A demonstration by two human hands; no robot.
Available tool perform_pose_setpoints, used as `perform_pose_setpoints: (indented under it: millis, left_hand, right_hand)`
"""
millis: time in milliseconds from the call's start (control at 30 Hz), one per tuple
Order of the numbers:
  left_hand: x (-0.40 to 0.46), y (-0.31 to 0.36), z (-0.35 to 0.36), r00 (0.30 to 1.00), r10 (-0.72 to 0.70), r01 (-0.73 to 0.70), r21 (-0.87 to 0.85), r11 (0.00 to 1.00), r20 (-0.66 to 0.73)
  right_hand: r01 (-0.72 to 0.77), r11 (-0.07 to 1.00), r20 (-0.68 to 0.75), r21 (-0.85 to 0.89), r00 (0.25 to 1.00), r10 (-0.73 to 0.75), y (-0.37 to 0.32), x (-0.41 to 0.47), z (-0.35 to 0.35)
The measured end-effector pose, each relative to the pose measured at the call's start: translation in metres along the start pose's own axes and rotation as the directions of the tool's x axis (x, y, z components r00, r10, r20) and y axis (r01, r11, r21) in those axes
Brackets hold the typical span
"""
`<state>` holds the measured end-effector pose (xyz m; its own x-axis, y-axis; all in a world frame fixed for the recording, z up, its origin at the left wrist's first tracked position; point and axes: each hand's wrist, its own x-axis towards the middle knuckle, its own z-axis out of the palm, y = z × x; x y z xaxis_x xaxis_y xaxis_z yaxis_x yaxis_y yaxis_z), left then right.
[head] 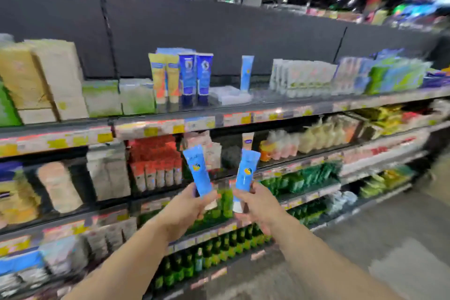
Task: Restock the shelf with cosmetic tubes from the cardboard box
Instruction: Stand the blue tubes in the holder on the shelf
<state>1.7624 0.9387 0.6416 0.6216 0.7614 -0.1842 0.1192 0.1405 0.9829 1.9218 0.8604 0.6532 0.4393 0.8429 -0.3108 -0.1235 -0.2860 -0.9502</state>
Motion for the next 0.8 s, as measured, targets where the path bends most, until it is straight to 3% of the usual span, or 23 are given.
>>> perform_pose_setpoints:
  millis: [133,267,433,800]
  left_hand:
    - [0.044,0.038,0.075,0.999,0.001,0.000,-0.055,0.998,0.033]
    - [0.072,0.077,0.109,0.996,0.076,-0.078,0.035,0.996,0.042]
    - [0.110,0.122,0.103,0.973,0.223,-0.209,0.193,0.959,-0.056]
    - [0.213,0.213,0.068,0.847,0.489,-0.330,0.514,0.791,-0.209]
  right_hand:
    - [0.058,0.998,-0.047,0.005,0.997,-0.058,-0.028,0.005,-0.098]
    - [0.153,0.986,-0.060,-0.065,0.986,-0.157,-0.047,0.022,-0.154]
    - [0.272,0.937,-0.051,-0.219,0.956,-0.290,-0.085,0.058,-0.167]
    - [0.414,0.888,-0.014,-0.201,0.905,-0.425,-0.200,0.203,-0.162]
